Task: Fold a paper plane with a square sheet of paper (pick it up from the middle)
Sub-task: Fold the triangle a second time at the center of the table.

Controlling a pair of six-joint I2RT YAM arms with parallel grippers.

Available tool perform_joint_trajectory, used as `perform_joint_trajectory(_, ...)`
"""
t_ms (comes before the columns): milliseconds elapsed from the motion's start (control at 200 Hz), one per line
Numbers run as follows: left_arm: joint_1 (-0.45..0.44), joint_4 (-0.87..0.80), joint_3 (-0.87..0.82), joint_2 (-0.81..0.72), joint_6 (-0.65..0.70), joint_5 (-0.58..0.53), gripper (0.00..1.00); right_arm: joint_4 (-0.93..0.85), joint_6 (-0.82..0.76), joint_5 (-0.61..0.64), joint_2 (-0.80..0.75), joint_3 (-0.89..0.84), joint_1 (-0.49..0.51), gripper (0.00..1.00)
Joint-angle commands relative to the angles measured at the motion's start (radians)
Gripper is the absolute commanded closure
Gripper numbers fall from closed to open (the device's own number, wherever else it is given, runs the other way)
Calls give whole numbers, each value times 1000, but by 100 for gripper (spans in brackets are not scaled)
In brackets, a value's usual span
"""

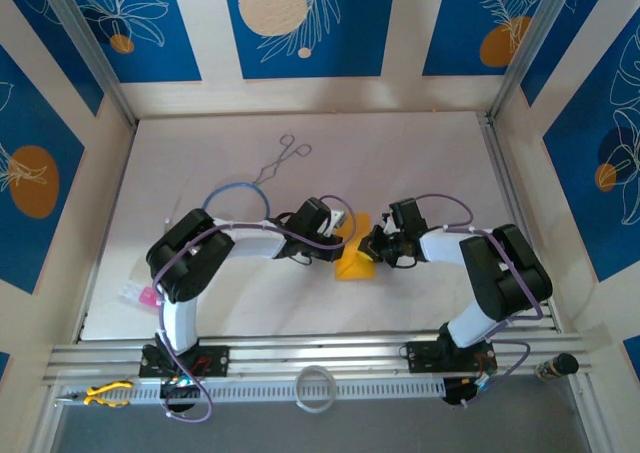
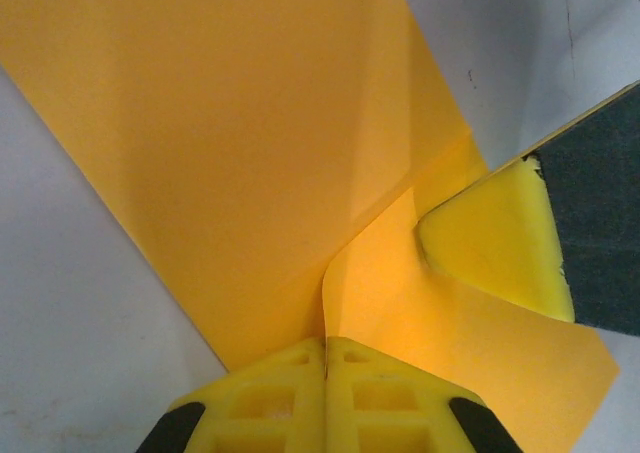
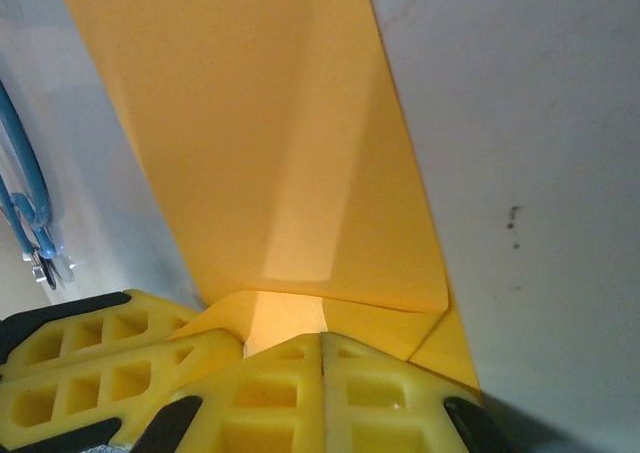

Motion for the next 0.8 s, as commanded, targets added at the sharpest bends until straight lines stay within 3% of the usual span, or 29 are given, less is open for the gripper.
perform_joint_trajectory(0,14,-43,15,-13,11,0,100,-32,-10,28,22,-43,-21,99)
perform_joint_trajectory(150,18,-65,38,-37,-5,-12,90,-56,-25,31,17,-33,-23,99)
perform_joint_trajectory(225,19,-86,47,-63,-16,-37,77,-57,-28,28,17,-30,-23,99)
perform_joint_trajectory(400,25,-164,68,-128,-50,-71,68,-65,-18,35,28,-23,-21,99)
perform_joint_trajectory(500,25,-145,56,-158,-64,2,72,-66,-16,31,34,-19,-20,99)
perform_joint_trajectory(615,19,-112,55,-159,-100,133,88,-75,-12,35,34,-16,-20,99)
perform_joint_trajectory(795,4,-101,79,-121,-141,280,97,-81,-9,37,34,-14,-18,99)
